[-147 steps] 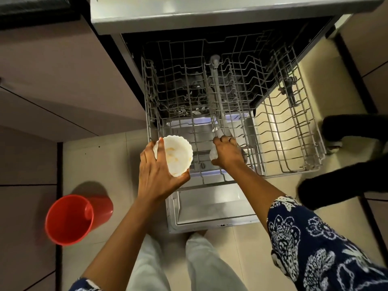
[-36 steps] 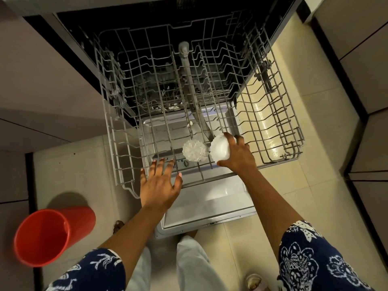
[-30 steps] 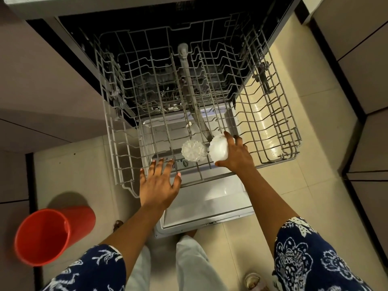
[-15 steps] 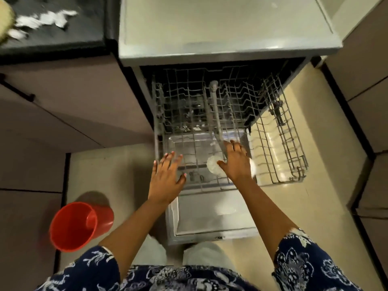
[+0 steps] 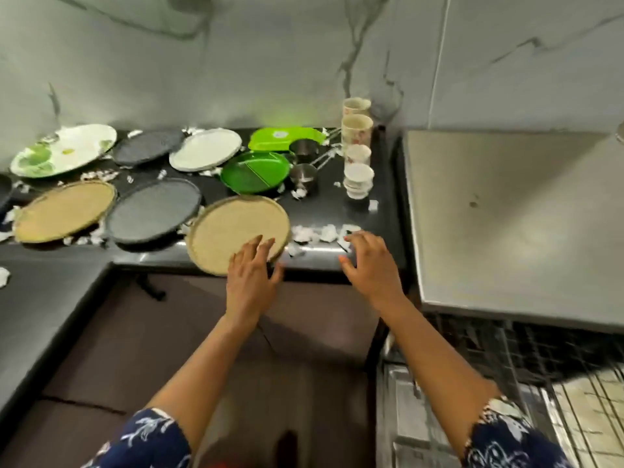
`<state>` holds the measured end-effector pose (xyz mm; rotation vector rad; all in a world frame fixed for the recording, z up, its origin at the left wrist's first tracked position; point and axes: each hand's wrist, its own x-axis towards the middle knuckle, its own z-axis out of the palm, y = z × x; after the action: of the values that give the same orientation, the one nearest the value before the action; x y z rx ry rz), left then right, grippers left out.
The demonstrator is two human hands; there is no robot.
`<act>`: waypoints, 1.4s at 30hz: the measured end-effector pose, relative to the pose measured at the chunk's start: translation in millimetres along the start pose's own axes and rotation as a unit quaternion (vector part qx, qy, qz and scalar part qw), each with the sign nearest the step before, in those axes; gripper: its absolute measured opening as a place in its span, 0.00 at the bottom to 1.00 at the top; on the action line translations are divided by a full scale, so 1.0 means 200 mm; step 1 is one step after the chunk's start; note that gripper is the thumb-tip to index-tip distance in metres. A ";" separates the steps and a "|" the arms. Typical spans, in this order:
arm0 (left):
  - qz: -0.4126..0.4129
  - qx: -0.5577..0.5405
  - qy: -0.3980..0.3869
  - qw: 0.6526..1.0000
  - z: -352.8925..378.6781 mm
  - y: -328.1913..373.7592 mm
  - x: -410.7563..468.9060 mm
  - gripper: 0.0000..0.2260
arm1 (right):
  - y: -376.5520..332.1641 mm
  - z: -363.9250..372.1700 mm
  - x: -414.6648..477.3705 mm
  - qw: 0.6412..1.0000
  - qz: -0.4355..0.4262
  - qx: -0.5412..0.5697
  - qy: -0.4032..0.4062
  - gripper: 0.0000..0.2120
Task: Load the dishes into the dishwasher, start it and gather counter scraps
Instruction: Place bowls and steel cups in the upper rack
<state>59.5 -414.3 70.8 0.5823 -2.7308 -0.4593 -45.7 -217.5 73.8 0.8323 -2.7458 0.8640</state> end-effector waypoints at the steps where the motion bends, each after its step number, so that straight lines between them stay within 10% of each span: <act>1: 0.013 0.012 -0.010 1.000 -0.01 -0.05 0.08 0.22 | -0.04 0.04 0.09 1.000 0.014 0.001 -0.006 0.18; 15: 0.005 0.077 -0.129 0.989 0.13 -0.34 0.54 0.28 | -0.16 0.37 0.99 0.993 0.088 -0.014 -0.079 0.27; 22: 0.050 0.055 0.001 0.997 0.12 -0.22 0.88 0.25 | -0.10 0.40 1.14 0.986 0.058 -0.063 -0.141 0.27; 30: 0.140 0.080 -0.138 0.977 0.30 -0.07 1.34 0.47 | 0.02 0.32 1.17 0.993 0.002 -0.022 -0.112 0.24; 42: 0.116 -0.070 0.035 0.990 0.34 -0.01 1.33 0.36 | 0.06 0.07 1.54 0.996 -0.069 0.033 0.043 0.15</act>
<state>-195.3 -514.9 69.8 0.2352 -2.6293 -0.5547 -308.0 -360.9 146.1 0.9598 -2.5651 0.9453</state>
